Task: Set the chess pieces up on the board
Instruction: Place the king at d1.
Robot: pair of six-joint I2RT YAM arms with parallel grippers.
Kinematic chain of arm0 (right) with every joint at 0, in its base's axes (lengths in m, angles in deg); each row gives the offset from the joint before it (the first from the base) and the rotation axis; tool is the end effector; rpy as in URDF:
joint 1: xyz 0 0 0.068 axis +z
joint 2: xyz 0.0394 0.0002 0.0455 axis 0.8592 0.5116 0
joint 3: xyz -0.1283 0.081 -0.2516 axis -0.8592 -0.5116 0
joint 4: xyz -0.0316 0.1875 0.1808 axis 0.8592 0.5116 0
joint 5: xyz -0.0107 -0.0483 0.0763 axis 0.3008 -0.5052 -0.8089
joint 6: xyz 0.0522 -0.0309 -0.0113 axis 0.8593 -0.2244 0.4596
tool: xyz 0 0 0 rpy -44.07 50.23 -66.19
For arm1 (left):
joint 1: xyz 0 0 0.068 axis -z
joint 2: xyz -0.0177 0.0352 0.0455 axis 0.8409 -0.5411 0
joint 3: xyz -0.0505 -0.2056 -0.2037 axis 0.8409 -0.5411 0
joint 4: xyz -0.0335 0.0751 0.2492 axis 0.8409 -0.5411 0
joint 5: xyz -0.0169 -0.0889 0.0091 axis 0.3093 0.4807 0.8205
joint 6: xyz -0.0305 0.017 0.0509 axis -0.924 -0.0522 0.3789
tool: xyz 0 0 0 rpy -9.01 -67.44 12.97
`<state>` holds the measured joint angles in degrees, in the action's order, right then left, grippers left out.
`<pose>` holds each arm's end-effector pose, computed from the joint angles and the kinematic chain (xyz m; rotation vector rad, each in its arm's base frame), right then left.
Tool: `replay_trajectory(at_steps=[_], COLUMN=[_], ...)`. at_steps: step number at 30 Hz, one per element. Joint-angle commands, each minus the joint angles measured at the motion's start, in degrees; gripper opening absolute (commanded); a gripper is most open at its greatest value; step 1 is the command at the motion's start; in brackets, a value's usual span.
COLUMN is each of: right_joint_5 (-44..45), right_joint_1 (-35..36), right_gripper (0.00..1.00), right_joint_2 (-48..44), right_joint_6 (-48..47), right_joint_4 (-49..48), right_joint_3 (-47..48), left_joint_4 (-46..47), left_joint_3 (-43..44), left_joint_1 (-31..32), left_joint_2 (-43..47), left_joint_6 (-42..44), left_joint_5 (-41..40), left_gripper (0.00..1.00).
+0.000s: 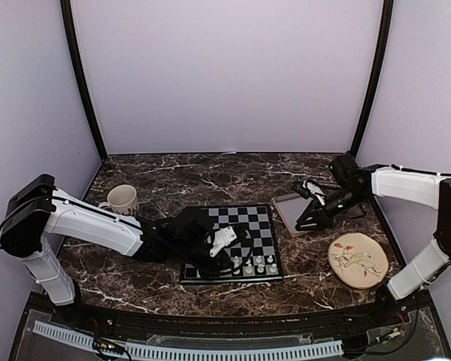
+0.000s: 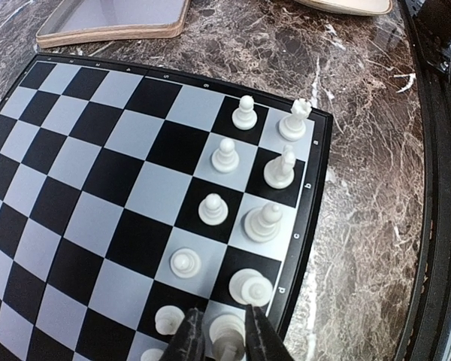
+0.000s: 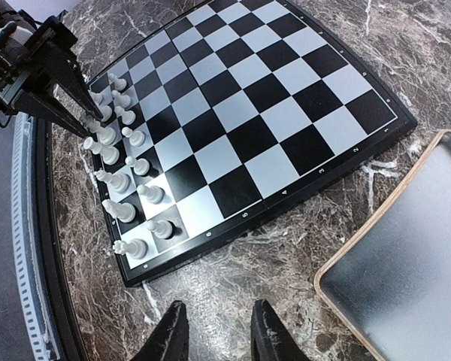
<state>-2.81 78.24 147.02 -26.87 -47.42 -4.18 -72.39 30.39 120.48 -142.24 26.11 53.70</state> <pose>0.2549 0.1204 0.2243 -1.2740 2.2041 0.8933 0.1590 -0.3247 0.1866 1.3075 1.9383 -0.6559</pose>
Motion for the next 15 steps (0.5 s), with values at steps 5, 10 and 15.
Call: replay_trajectory(at_steps=[5, 10, 15], right_joint_5=[1.66, 12.76, 23.34], right_joint_1=[-0.6, -1.59, -2.29], right_gripper=[0.29, 0.28, 0.26], right_joint_2=[-0.22, -0.73, 0.83], right_joint_6=[1.6, 5.48, 8.33], right_joint_4=[2.55, 2.72, 4.38], right_joint_3=[4.85, 9.44, 13.62], left_joint_4=[-3.69, -5.41, -3.88], left_joint_3=[0.74, 2.92, 4.49], left_joint_1=[0.39, 0.39, 0.3], left_joint_2=[5.72, 11.87, 14.42], left_joint_6=[-1.14, -0.63, -1.68], left_joint_5=[-2.48, -3.47, -7.28], left_gripper=[0.25, 0.32, 0.38])
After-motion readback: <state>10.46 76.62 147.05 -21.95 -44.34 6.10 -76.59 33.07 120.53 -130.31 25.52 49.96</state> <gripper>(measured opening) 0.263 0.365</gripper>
